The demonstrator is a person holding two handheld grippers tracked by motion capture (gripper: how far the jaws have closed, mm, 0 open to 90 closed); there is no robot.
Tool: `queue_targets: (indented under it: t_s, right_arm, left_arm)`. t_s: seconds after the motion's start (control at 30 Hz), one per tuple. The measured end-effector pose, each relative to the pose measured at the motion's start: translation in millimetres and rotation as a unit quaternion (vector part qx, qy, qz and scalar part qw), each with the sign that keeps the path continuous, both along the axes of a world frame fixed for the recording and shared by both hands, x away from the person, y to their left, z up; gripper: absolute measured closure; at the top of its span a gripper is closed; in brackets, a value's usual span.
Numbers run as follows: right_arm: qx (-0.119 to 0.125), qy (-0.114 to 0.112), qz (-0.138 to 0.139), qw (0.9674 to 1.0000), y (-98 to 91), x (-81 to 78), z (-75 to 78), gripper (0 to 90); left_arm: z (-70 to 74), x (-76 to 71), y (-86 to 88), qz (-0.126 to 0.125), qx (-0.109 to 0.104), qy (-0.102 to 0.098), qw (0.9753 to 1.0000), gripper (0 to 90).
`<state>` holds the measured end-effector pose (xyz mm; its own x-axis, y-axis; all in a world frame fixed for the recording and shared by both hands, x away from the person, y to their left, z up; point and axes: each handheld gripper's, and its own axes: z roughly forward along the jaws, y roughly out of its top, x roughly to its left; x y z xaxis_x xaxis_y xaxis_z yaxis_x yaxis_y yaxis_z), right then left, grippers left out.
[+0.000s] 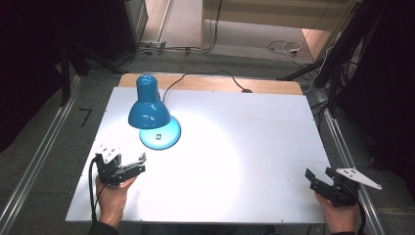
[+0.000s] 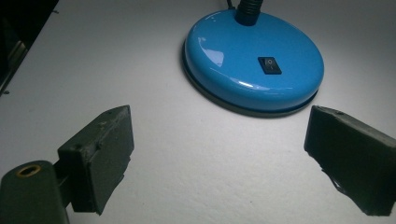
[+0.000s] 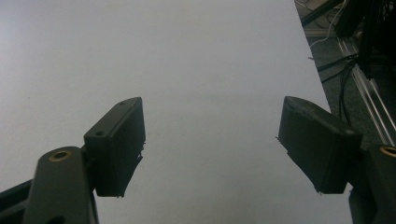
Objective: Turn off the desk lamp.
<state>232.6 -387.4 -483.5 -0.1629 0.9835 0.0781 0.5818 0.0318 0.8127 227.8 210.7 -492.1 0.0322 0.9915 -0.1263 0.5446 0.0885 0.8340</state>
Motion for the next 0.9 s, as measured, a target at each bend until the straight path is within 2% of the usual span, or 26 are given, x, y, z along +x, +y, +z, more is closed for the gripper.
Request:
queue_targets:
  t_s: [0.2,0.9]
  right_arm:
    - [0.001,0.0,0.0,1.0,-0.1,0.0,0.2,21.2]
    - [0.002,0.002,0.002,1.0,-0.2,0.4,-0.2,21.2]
  left_arm:
    - [-4.3,1.7,-7.0,0.001,0.014,0.001,0.9999,12.4]
    - [-7.4,8.0,-19.7,0.001,0.012,0.0,0.9999,13.8]
